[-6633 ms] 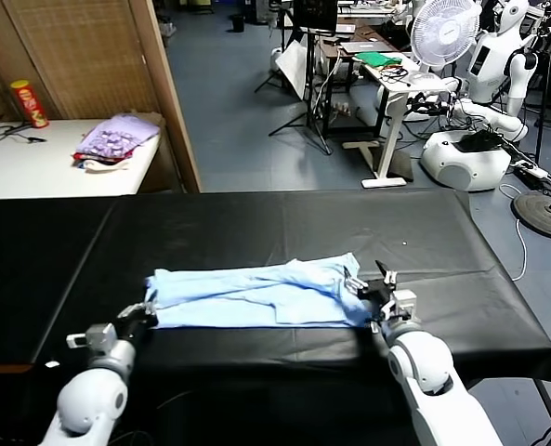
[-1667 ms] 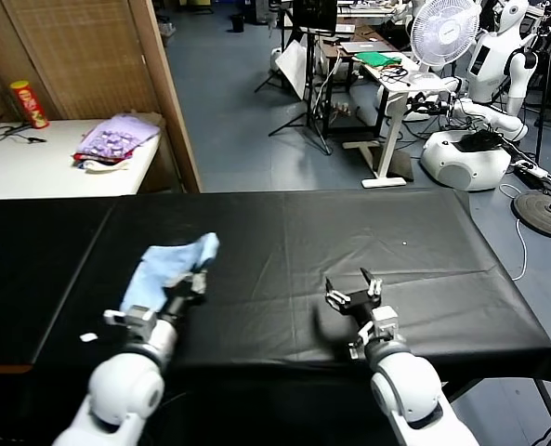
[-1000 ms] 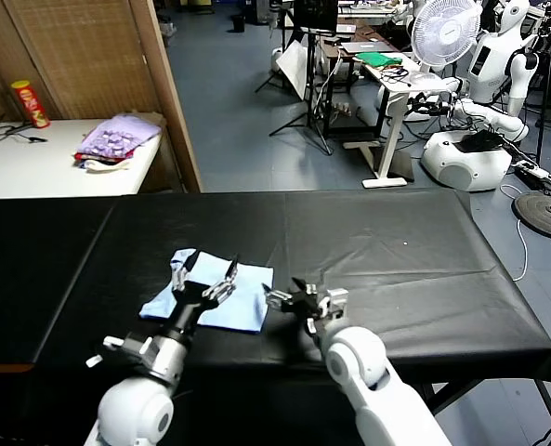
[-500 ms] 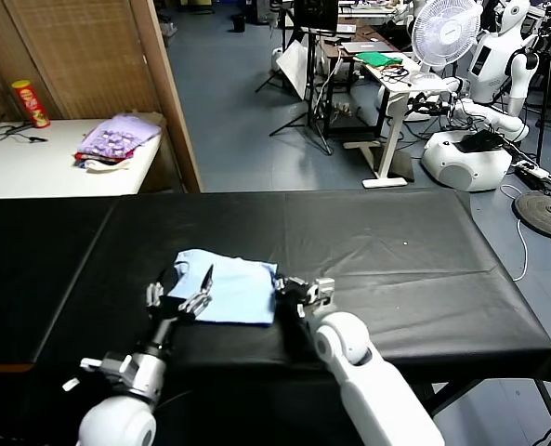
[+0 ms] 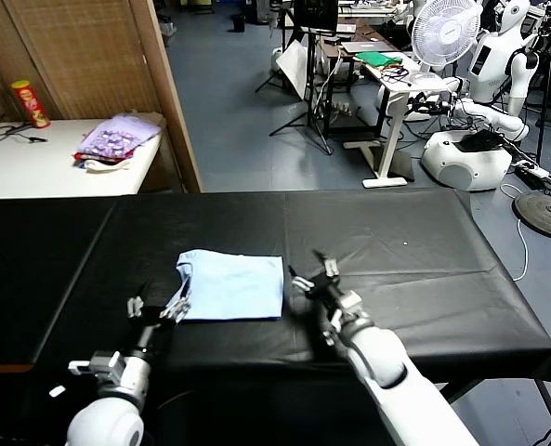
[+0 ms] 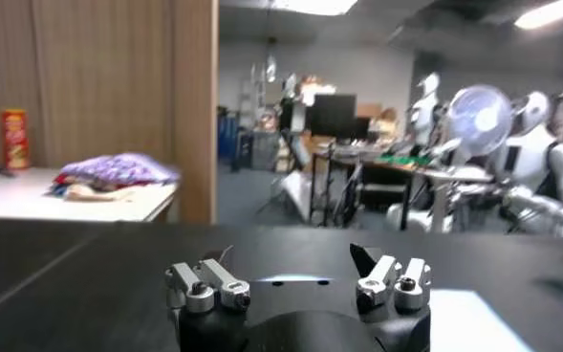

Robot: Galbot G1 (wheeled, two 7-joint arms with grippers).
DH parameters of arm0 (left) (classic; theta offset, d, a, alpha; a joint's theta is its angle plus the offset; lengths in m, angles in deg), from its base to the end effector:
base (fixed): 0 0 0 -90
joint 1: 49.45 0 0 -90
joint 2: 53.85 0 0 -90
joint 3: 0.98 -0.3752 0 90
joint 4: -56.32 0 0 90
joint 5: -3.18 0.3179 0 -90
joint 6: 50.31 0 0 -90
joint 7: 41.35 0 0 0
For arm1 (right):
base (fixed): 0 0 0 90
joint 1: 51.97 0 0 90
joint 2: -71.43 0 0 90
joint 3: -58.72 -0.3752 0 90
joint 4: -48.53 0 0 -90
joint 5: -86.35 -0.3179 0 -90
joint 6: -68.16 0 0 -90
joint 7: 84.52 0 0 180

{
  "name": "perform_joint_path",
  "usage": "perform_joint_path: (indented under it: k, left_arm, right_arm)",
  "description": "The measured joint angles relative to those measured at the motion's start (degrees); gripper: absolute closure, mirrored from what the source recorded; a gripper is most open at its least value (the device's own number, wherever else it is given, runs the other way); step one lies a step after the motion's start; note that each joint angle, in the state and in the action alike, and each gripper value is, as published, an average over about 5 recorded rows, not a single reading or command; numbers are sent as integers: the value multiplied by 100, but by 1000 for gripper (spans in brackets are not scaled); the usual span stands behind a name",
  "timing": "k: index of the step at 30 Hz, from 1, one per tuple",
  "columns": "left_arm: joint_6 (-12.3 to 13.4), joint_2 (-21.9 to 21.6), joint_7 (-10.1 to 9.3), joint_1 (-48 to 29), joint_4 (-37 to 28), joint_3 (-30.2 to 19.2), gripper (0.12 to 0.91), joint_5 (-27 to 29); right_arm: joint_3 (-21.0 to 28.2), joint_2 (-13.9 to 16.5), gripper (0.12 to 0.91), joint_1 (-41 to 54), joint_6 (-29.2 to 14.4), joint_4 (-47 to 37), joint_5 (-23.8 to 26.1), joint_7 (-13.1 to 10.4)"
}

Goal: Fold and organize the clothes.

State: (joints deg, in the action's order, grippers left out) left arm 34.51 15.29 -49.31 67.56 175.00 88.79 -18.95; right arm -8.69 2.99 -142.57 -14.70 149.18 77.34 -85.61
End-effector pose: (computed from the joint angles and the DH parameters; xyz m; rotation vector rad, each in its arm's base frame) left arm 0.1538 0.0782 -0.3124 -0.0595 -3.0406 0.0767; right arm 0.2849 -0.0047 -0.3414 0.6093 -3.0080 0.3113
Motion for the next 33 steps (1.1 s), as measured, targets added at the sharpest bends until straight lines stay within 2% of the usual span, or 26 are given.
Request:
perform_joint_path:
  k: [2,5,9,11,15,18,22,27,33]
  left_arm:
    - [-74,-95,-140,70,53,16,232,-33]
    - [-102,-273,-316,265,178,77,232,-95]
    - [-15,-444,-367,746,375,221,232,-60]
    - [53,-460,-374,1060,471,303,232,-44]
    - [50,-439,-423,1693,675,449,232,-89]
    - [-33,-427,-457,2120,849,573,232,-184]
    - [-254,-448,-447,2580,1077,764,232,-306]
    - [-483,-472,-350,2917,1294,1001,232,-426]
    - [-549,-440,-321,3043,1420,1110,232,-434]
  right_arm:
    - [-117,142,242,-289,-91,262,29,-144]
    - [-325,293,229,-786,-76,706,48,-272]
    - [-688,380,227,-1587,-74,1317,25,-378]
    - [-911,367,227,-2036,-36,1613,-56,-503]
    - [-1383,272,227,-2881,242,2179,-372,-915]
    - [-1677,173,227,-3410,480,2557,-538,-1193]
    - [-1943,57,227,-3990,709,2956,-721,-1424]
    - [-2085,12,227,-4373,777,3212,-805,-1511]
    - [-2137,3,227,-4539,782,3312,-800,-1511]
